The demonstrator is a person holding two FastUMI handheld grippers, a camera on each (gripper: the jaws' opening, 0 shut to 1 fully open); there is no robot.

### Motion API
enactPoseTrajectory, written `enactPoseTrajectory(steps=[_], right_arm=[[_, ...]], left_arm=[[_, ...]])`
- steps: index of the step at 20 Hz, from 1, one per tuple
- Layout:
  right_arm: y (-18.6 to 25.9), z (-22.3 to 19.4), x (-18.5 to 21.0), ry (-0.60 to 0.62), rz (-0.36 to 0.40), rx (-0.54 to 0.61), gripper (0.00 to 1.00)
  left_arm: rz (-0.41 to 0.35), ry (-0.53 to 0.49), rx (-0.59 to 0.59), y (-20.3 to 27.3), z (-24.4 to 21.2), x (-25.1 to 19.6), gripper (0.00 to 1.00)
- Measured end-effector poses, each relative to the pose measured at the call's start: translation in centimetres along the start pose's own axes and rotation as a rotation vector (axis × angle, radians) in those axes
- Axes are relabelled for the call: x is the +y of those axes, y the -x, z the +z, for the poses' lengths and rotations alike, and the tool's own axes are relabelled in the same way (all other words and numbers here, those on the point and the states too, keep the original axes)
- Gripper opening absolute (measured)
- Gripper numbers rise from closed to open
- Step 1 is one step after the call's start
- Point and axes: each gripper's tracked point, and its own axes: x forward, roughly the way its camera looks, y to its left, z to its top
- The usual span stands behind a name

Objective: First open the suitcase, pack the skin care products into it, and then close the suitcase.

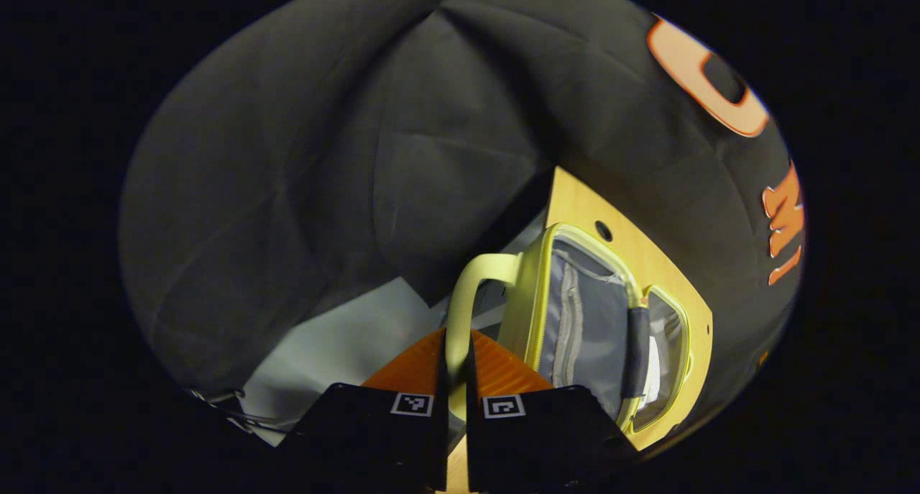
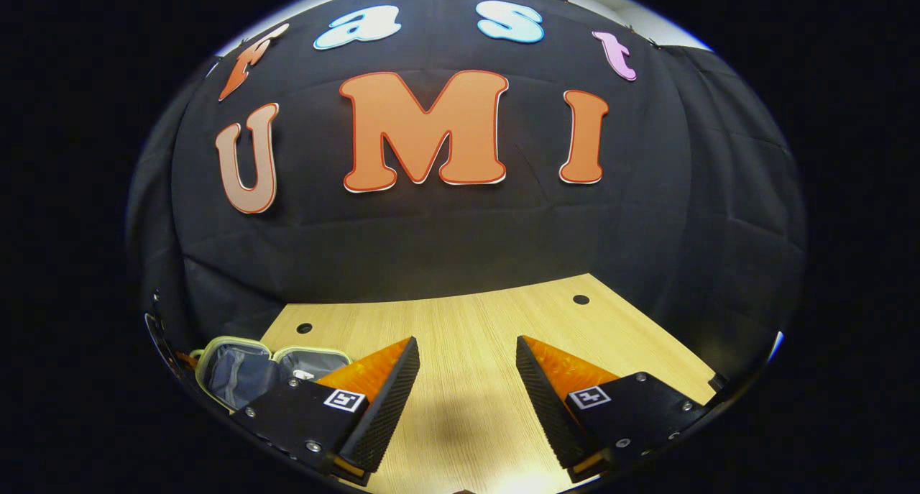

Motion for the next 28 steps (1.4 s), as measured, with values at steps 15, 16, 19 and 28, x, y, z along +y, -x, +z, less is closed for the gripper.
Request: enactPoseTrajectory(steps=[15,16,19,28], right_arm=[[-3.6,1.6,-6.5,0.06,0.131,-0.07,0.88],[-3.6,1.7,-6.9,0.056,0.136,-0.072,0.88],[-3.5,1.7,-8.4,0.037,0.152,-0.075,0.88],[-3.1,0.4,-13.3,0.03,0.15,-0.07,0.88]], left_arm=[[-0.102,-0.222,-0.299,14.4,6.3,-21.9,0.1],[-0.124,-0.237,-0.306,14.7,5.9,-24.2,0.1],[-0.177,-0.28,-0.302,14.7,4.7,-30.4,0.1],[-0.229,-0.436,-0.229,11.3,-1.8,-43.9,0.11]])
